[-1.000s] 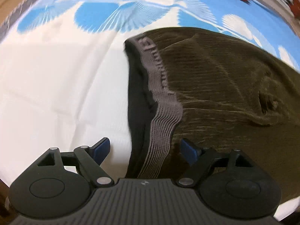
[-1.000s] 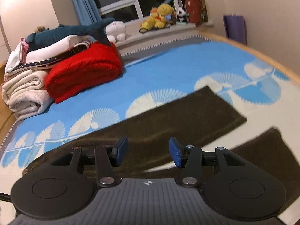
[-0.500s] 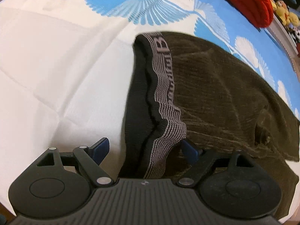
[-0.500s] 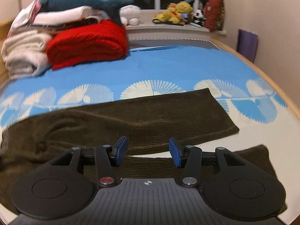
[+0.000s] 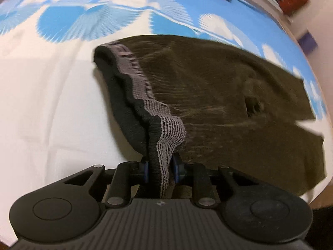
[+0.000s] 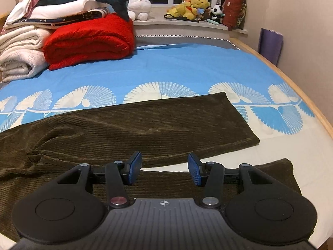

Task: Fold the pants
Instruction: 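Grasp the grey waistband with the left tool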

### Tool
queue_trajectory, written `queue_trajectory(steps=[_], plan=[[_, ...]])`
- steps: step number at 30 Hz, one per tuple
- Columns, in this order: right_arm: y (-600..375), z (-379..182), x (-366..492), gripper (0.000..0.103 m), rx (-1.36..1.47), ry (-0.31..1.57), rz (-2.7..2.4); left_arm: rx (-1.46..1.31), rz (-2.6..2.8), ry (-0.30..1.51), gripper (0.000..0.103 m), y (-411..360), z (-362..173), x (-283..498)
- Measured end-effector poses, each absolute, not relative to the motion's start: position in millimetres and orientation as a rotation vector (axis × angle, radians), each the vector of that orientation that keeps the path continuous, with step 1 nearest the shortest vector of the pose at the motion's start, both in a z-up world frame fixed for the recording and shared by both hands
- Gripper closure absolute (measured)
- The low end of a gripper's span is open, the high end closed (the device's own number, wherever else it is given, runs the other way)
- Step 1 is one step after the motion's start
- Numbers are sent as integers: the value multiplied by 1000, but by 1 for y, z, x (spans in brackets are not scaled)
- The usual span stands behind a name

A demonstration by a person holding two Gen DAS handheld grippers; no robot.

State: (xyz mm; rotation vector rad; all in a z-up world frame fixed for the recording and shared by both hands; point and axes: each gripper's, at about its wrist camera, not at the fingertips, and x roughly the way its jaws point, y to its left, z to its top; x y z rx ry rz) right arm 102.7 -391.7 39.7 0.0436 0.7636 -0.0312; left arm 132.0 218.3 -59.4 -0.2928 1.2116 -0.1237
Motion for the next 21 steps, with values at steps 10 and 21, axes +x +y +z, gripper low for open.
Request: queue_trajectory(steps=[10, 21], plan=[[-377, 33, 110, 52, -3, 822, -28, -277, 107, 1243, 54, 228, -62, 141], [-391, 45, 109, 52, 86, 765, -32, -314, 195, 1020, 74, 220, -30, 159]])
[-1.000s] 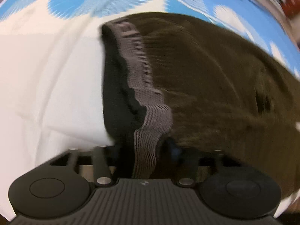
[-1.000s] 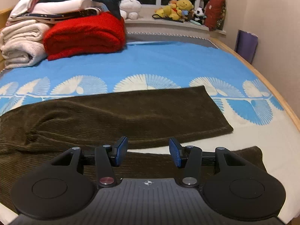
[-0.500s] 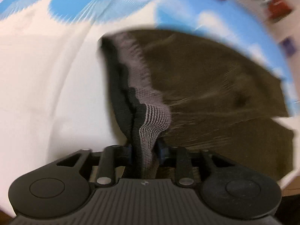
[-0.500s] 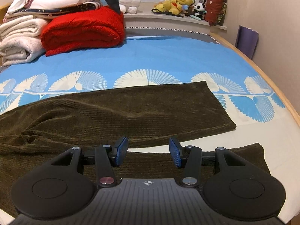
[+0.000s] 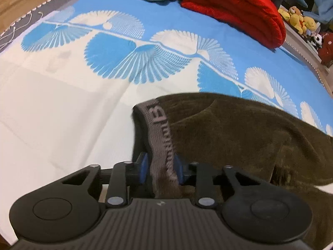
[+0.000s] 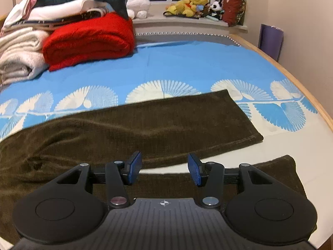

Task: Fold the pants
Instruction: 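Grasp the grey waistband with the left tool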

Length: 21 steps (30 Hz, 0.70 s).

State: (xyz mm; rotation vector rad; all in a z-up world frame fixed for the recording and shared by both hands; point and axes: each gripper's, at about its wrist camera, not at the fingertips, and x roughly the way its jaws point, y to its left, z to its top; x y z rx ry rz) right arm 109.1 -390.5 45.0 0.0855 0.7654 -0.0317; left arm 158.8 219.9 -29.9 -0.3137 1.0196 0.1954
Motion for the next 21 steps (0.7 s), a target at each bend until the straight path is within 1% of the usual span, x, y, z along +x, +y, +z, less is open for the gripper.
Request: queue_trajectory(steps=[8, 11, 13, 14, 16, 17, 19, 21], plan=[[-391, 51, 113, 52, 108, 730, -30, -223, 180, 932, 73, 201, -42, 220], [-390, 50, 114, 52, 103, 737, -25, -222, 174, 934, 68, 206, -56, 239], [-389, 48, 115, 52, 89, 746, -19, -224, 182, 931, 58, 213, -65, 251], [-389, 47, 116, 52, 79, 750, -17, -224, 184, 926, 56, 216, -67, 255], [-389, 45, 117, 52, 59, 756, -15, -223, 185, 917, 46, 224, -73, 265], [-390, 45, 118, 52, 54, 757, -15, -224, 187, 917, 43, 227, -76, 269], [-393, 44, 118, 52, 56, 759, -21, -232, 185, 929, 33, 234, -84, 277], [-398, 43, 118, 52, 64, 766, -28, -236, 165, 963, 26, 236, -95, 286]])
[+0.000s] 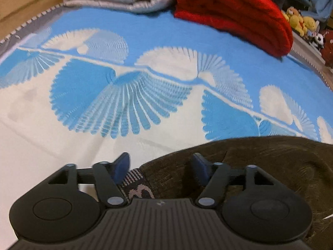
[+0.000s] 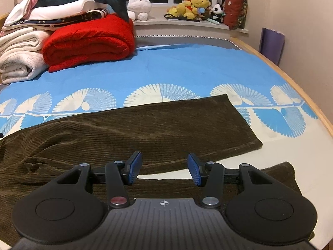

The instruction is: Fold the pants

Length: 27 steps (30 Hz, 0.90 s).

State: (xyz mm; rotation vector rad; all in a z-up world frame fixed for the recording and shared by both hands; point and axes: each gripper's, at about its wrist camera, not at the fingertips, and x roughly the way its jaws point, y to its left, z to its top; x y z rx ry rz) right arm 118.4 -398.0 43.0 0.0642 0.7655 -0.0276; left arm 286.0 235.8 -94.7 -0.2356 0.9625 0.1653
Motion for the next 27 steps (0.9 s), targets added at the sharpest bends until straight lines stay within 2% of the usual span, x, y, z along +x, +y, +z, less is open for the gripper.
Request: queue_trajectory(steps=[6, 8, 9, 10, 11, 12, 13, 17, 24, 27], plan=[[-407, 36, 119, 52, 41, 787, -36, -103, 132, 975, 26, 220, -115, 295], [-413, 34, 118, 52, 38, 792, -46, -89, 123, 970, 31, 218, -115, 296], [-416, 33, 118, 52, 44, 796, -55, -81, 110, 966, 40, 217, -115, 296], [-419, 33, 117, 52, 50, 799, -63, -66, 81, 962, 55, 214, -114, 296], [-422, 31, 117, 52, 59, 804, -73, -47, 57, 960, 64, 210, -113, 296], [-425, 31, 116, 52, 66, 808, -80, -9, 30, 956, 83, 203, -112, 295], [-427, 30, 115, 52, 73, 811, -88, 55, 6, 956, 92, 192, -111, 294], [-432, 29, 108, 52, 72, 808, -106, 281, 3, 945, 96, 160, -108, 286], [-444, 26, 90, 52, 81, 813, -146, 278, 79, 876, 97, 139, -61, 263], [-451, 23, 84, 52, 88, 827, -163, 374, 49, 849, 97, 115, -42, 238]])
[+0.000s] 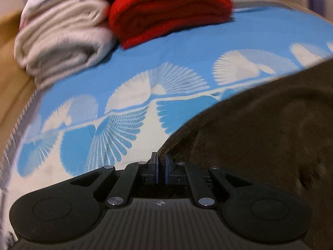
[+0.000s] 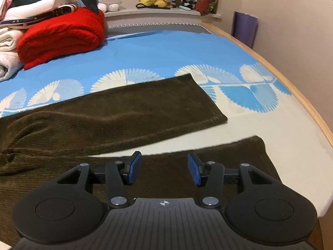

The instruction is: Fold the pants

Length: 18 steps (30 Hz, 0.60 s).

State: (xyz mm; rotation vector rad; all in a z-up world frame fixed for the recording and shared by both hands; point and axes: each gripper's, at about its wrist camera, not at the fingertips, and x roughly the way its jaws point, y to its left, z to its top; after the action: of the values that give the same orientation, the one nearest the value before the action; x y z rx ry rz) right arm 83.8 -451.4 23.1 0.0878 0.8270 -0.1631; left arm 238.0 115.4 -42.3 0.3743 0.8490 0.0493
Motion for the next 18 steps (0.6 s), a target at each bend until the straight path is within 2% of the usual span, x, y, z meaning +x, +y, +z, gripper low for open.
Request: queue_trajectory(steps=[9, 14, 15, 16, 18], plan=[[-466, 23, 70, 52, 196, 820, -179, 373, -224, 747, 98, 71, 18, 73], [-462, 27, 72, 52, 207, 804, -153, 298, -457, 930, 95, 72, -1, 24], [-462, 27, 73, 52, 211, 805, -151, 261, -411, 939, 91, 79, 1, 24], [-461, 28, 74, 52, 219, 807, -153, 165, -367, 955, 76, 93, 7, 25], [-462, 27, 77, 52, 256, 812, -159, -48, -322, 974, 58, 124, 15, 27]])
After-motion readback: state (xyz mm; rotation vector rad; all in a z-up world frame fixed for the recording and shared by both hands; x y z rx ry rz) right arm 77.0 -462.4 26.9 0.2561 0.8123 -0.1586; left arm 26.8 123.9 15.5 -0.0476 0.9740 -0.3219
